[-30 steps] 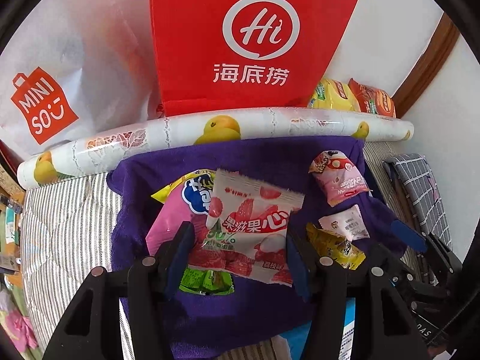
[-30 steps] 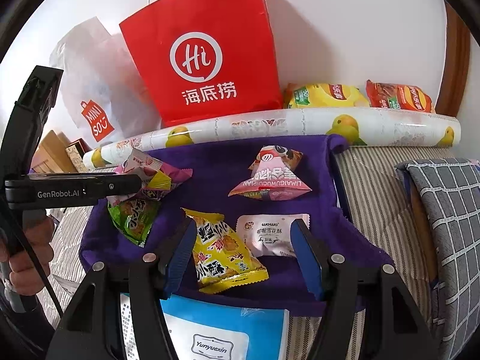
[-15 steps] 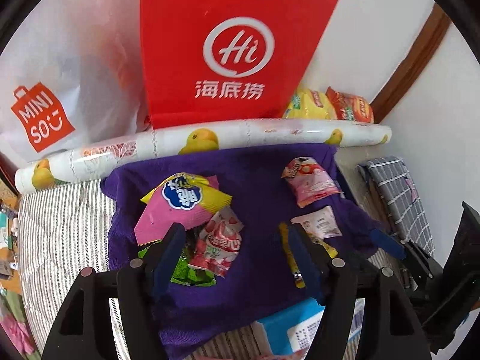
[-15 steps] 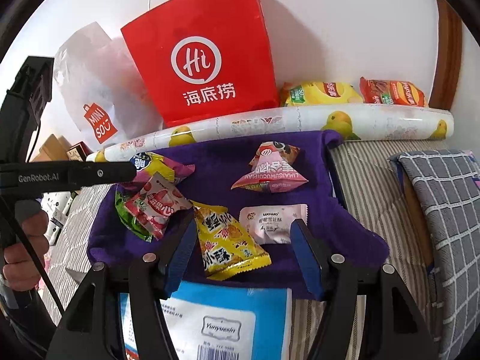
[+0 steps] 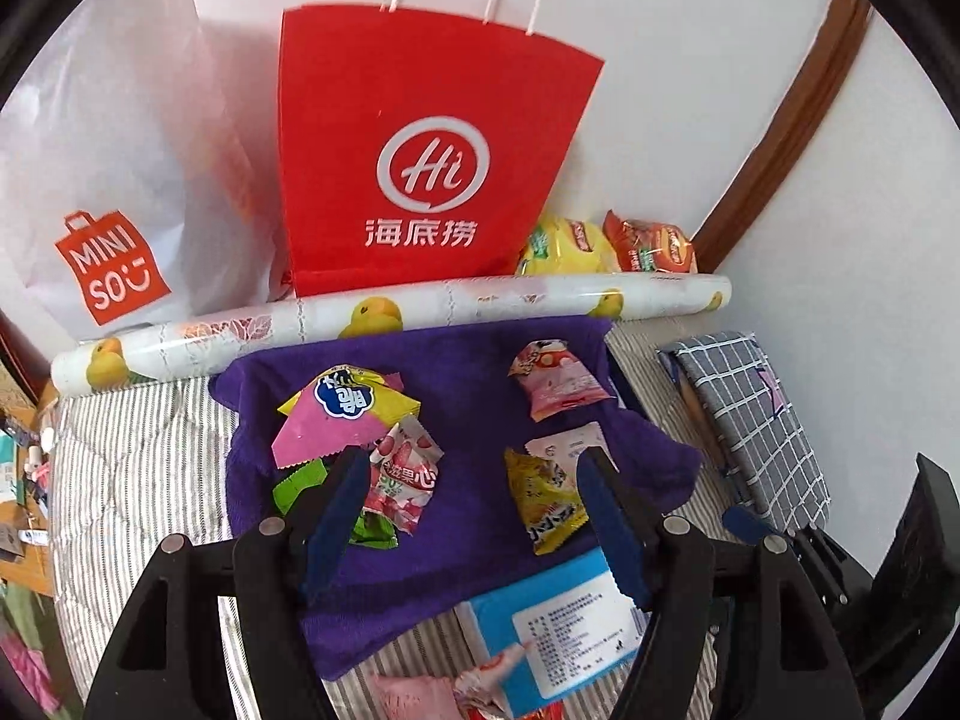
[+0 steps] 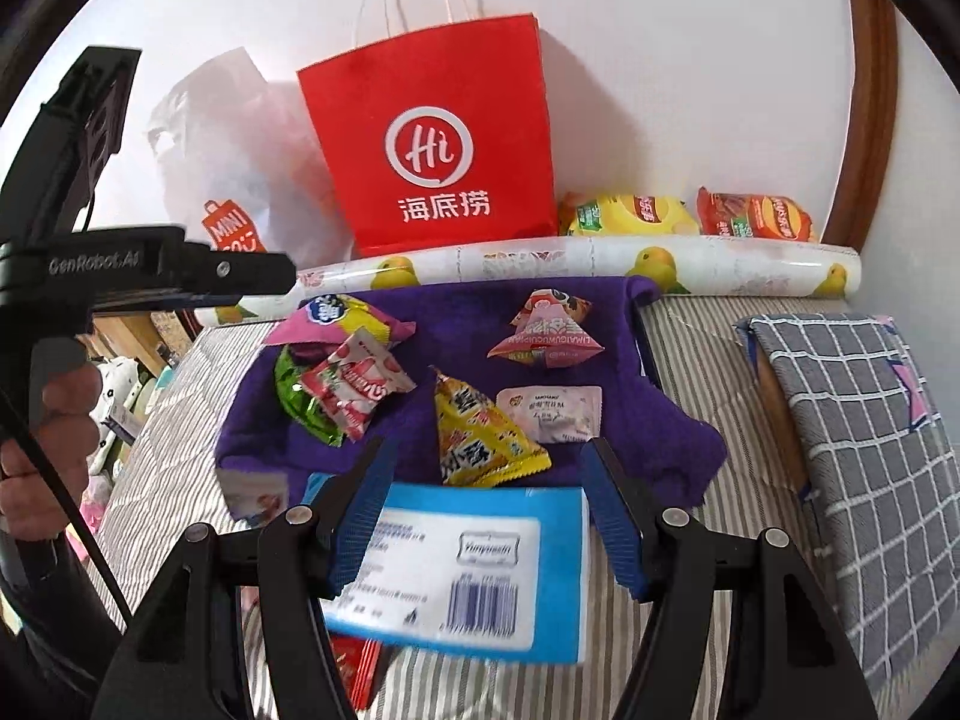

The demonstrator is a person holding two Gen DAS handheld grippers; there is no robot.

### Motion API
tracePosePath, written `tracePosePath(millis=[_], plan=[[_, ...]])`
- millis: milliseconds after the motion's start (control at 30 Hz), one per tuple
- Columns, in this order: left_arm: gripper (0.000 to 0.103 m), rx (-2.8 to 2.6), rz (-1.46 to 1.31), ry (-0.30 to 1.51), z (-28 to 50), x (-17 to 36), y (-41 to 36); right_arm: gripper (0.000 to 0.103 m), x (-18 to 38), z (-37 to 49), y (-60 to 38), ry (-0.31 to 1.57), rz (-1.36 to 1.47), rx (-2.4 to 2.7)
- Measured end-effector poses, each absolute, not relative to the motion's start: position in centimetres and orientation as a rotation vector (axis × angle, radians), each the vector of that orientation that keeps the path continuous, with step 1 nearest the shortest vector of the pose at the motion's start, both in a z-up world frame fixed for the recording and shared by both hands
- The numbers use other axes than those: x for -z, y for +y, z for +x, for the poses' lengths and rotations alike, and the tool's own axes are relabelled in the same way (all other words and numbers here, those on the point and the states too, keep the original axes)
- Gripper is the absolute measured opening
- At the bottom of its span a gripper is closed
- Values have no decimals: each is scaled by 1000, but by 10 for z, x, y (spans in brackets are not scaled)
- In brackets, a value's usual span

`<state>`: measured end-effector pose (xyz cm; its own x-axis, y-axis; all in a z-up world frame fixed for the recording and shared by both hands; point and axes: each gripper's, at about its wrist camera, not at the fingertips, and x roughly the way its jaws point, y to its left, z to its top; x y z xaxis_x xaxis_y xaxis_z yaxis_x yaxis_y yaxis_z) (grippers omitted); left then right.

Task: Organize snacks
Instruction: 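Withdraw both grippers from the towel toward the loose snacks on the bed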

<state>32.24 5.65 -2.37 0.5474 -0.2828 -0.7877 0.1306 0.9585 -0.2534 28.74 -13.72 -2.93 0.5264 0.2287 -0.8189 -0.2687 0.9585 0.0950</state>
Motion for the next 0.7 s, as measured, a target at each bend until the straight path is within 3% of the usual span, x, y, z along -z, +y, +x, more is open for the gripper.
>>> tracePosePath(millis=[267,700], plan=[[69,284,-168,948,285,23,49,64,9,249,-137,953,-60,-304],[69,234,-243,1002,232,61,84,64,31,204,-120,1009,-56,-330]])
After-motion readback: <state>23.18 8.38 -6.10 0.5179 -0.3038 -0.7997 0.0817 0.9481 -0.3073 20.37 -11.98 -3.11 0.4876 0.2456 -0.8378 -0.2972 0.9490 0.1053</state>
